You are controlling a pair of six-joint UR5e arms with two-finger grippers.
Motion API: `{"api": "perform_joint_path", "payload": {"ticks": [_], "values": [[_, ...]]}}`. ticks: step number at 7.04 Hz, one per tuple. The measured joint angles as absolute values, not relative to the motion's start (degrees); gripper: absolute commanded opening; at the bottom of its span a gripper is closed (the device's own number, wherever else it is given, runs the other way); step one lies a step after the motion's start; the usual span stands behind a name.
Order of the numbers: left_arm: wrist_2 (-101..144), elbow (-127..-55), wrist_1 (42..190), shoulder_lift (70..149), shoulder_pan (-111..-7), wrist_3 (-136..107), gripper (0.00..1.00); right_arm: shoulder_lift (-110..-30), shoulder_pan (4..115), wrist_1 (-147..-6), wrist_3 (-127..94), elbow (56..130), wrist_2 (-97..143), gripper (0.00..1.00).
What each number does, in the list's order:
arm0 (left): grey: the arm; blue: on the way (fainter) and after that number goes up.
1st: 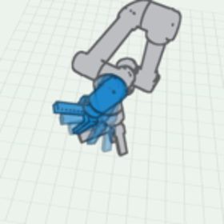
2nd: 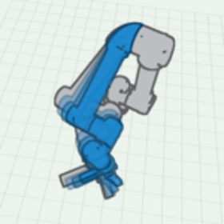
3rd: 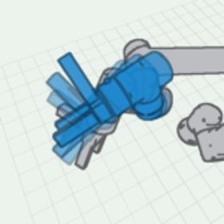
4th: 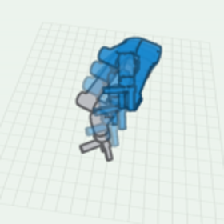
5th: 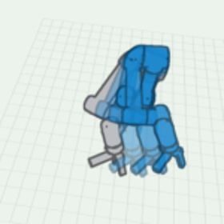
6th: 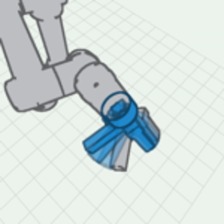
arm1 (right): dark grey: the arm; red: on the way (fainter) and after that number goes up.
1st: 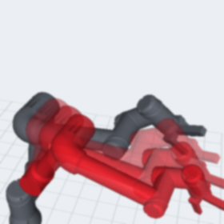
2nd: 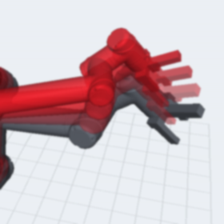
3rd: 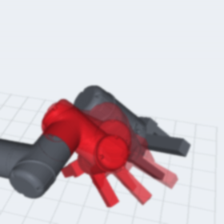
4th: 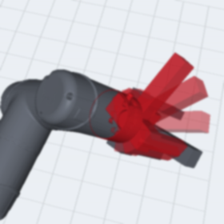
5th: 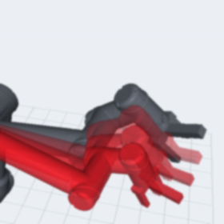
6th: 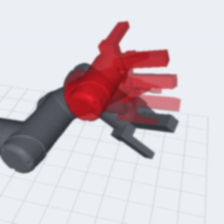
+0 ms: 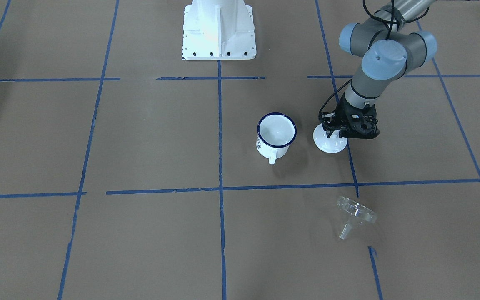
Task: Remove funnel from cup
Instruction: 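Lift the white lid and carry it toward the mug with the left gripper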
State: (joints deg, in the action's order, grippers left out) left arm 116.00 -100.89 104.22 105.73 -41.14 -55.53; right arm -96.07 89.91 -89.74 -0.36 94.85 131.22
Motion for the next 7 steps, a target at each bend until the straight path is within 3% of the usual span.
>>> {"api": "perform_joint_path", "payload": {"ticks": [3,7], "values": [[117.1,-105.0,101.4,105.7,-41.6,-55.1,0.0,-96.1,89.9,-89.7,-0.4,94.9,131.2,1.0],[117.2,-114.8,80.0,112.3,-45.8,-51.6,0.0,-96.1,89.9,-89.7,-0.4,94.9,131.2,1.0]]}}
